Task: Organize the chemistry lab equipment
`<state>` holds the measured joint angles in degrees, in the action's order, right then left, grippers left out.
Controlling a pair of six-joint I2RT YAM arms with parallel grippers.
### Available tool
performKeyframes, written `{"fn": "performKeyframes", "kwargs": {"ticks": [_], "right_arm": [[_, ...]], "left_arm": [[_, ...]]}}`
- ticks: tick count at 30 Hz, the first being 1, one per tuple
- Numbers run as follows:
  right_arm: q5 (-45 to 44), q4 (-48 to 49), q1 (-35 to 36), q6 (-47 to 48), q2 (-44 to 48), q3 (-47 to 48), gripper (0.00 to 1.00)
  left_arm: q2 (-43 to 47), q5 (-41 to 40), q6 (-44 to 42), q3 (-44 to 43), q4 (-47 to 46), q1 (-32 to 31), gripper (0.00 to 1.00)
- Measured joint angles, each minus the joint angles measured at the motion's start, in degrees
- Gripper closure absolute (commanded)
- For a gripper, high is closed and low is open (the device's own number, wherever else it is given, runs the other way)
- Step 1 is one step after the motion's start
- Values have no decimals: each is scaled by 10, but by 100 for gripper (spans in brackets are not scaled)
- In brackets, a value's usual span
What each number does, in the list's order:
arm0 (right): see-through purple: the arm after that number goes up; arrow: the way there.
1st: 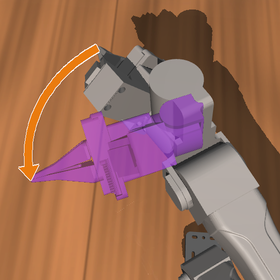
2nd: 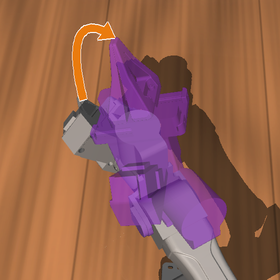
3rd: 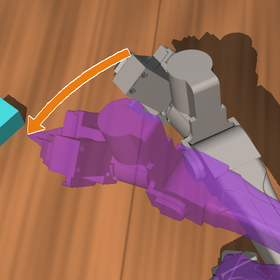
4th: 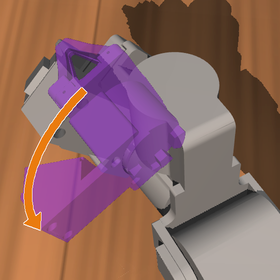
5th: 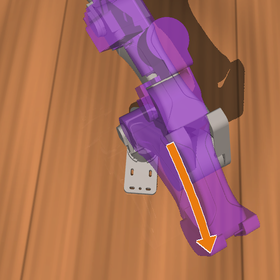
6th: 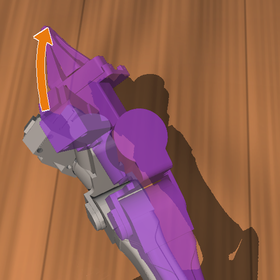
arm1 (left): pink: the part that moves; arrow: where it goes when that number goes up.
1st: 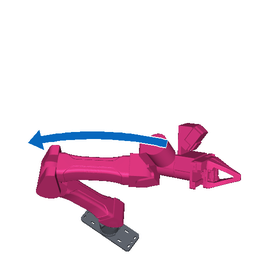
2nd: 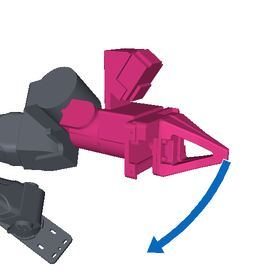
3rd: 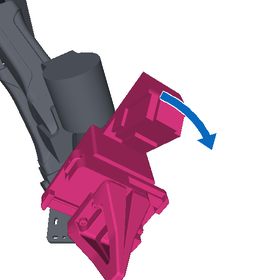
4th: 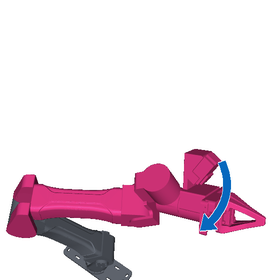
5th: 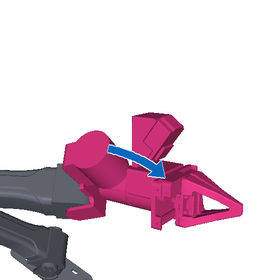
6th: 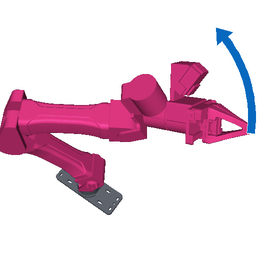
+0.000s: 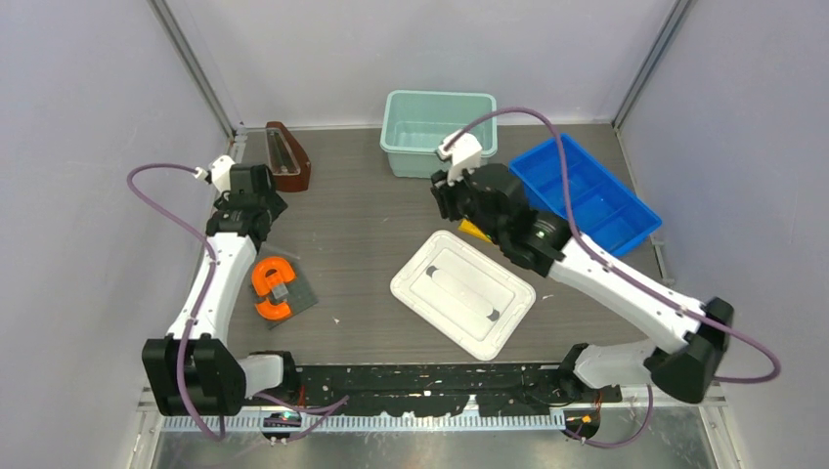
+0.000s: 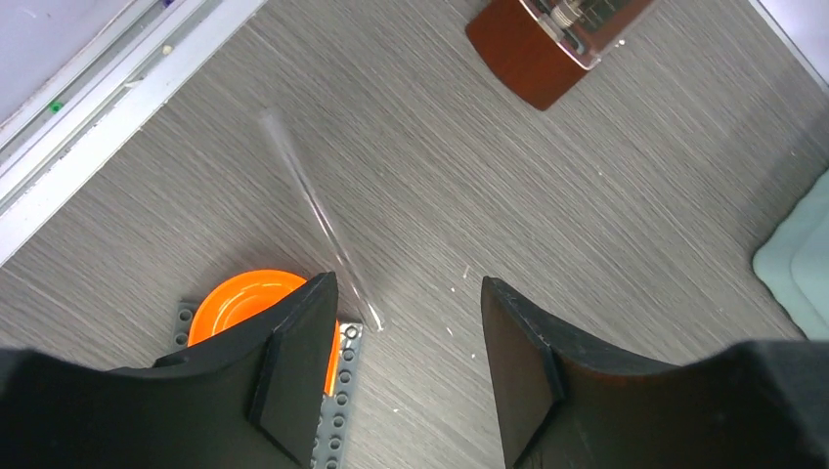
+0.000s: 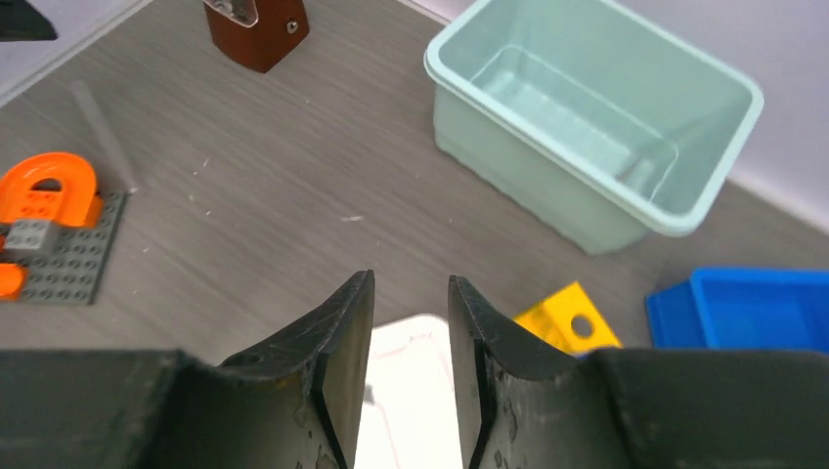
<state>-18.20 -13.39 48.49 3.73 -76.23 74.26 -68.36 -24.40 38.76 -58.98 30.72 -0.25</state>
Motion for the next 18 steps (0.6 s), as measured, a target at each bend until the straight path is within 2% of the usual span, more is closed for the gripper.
{"fn": "performKeyframes", "kwargs": {"ticks": [3,9,18], "right_arm": [[3,-13,0,-45,80,-53,59],[-22,-51,0,-87,191,-89,58],[-38,-94,0,-144,264,-146,58]], "left_arm": [[-22,0,8,-10,0,16,42],[-70,4,13,-21,-2,47,43],[-142,26,14,-21,-21,83,46]]}}
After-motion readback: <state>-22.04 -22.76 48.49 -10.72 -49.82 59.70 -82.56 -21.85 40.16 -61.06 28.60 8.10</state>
